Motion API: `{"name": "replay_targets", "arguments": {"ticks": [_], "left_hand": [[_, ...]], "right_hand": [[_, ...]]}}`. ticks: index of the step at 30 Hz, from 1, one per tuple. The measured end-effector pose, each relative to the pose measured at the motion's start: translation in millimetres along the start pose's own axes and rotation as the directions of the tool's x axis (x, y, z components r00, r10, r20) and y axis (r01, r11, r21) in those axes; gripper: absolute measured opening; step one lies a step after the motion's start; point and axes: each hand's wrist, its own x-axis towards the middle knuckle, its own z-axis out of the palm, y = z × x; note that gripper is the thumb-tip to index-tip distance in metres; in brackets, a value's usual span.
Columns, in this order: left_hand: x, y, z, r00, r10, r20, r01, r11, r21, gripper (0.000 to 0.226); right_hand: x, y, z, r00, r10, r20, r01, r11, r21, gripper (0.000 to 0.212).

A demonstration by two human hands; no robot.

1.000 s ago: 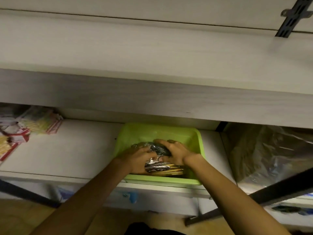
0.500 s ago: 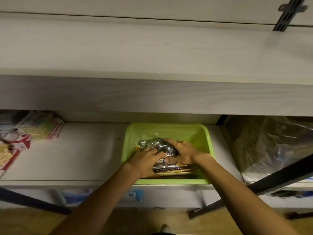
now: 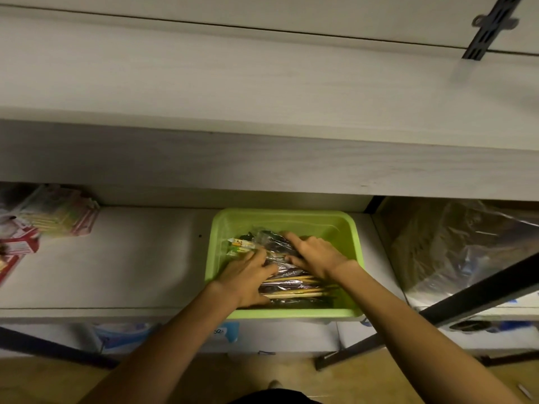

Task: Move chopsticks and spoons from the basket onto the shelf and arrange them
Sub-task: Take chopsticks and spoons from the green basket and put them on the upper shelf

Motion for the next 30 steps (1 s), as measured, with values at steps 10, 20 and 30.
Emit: {"name": "replay_targets", "arguments": {"ticks": [10, 20, 30], "left_hand": [[4, 5, -2, 0.995, 0.035, 0.096, -0.031, 0.999, -0.039, 0.059], [5, 11, -7, 0.996, 0.072, 0.062, -0.072, 0.997, -0.002, 0.052], [0, 9, -3, 0.997, 0.059, 0.05, -0.058, 0.998, -0.024, 0.049]], "right_hand": [[-3, -3, -5, 0.994, 0.067, 0.089, -0.081, 0.983, 0.163, 0.081], [-3, -8, -6, 1.0, 0.016, 0.019, -0.018, 0.995, 0.095, 0.069], [-3, -7, -21, 0.998, 0.017, 0.062, -0.028, 0.983, 0.183, 0.07]]}}
